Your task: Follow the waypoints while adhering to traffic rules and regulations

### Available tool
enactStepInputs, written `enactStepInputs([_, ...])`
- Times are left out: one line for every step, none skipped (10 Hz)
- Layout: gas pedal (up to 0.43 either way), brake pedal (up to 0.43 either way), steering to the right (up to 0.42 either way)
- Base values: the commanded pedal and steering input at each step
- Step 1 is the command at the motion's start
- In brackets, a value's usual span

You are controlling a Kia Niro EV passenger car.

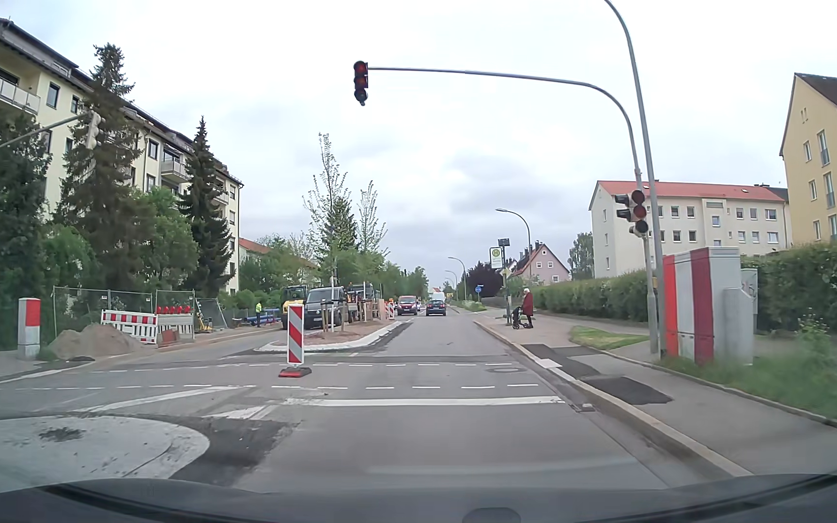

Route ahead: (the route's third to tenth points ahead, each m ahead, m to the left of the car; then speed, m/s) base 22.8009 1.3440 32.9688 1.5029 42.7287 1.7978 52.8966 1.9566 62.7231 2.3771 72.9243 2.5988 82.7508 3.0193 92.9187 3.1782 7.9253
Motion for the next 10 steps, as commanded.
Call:
enactStepInputs([0.0, 0.0, 0.001])
enactStepInputs([0.0, 0.0, 0.0])
enactStepInputs([0.0, 0.0, -0.002])
enactStepInputs([0.0, 0.0, -0.005])
enactStepInputs([0.0, 0.0, -0.005])
enactStepInputs([0.0, 0.0, -0.005])
enactStepInputs([0.0, 0.0, -0.005])
enactStepInputs([0.0, 0.0, -0.005])
enactStepInputs([0.098, 0.0, -0.005])
enactStepInputs([0.13, 0.0, -0.005])
